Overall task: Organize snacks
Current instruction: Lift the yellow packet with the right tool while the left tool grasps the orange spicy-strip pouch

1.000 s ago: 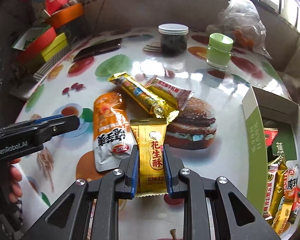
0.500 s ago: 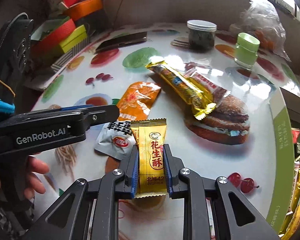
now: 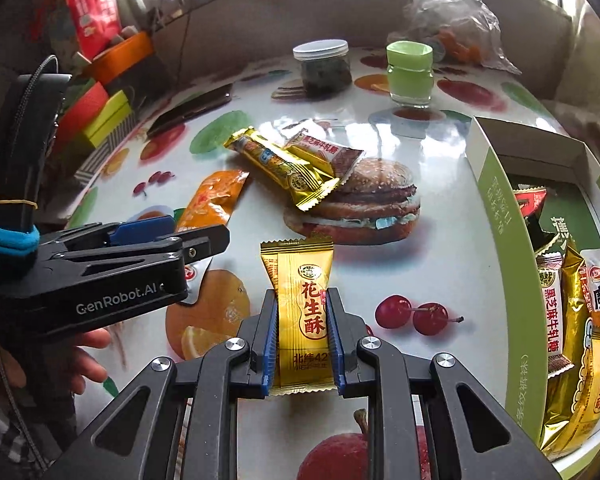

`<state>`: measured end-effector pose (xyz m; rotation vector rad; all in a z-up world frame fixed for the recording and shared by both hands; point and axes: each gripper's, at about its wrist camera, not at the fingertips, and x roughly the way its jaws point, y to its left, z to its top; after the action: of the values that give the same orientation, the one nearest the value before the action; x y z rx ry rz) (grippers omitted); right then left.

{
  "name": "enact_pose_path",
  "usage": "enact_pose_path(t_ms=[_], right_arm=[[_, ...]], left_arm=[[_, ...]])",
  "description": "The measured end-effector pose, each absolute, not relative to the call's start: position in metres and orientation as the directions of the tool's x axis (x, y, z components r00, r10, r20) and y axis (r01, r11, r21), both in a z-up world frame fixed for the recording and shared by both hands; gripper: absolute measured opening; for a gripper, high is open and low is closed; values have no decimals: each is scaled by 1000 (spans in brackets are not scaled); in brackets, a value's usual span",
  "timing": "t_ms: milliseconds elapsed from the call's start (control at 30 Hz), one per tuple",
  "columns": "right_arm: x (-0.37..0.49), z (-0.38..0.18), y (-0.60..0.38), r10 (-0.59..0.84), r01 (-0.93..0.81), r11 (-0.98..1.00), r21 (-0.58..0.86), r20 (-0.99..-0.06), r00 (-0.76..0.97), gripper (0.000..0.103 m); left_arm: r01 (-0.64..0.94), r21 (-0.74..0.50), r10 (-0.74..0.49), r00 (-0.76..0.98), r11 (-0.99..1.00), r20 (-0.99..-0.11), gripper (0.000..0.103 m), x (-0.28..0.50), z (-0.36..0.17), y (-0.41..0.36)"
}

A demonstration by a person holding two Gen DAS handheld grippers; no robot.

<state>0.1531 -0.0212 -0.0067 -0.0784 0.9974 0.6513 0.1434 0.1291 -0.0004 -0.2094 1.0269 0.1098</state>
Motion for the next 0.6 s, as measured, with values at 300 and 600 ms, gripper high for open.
enact_pose_path(t_ms=[300, 600], right_arm=[[154, -7, -25, 494, -540, 803, 252, -789, 366, 21], [153, -7, -27, 498, -535, 804, 260, -786, 366, 21]], left_arm=[[-201, -28, 77, 497, 979, -864, 61, 145, -3, 120], [-227, -18, 101, 504, 974, -858, 42, 144, -2, 120]])
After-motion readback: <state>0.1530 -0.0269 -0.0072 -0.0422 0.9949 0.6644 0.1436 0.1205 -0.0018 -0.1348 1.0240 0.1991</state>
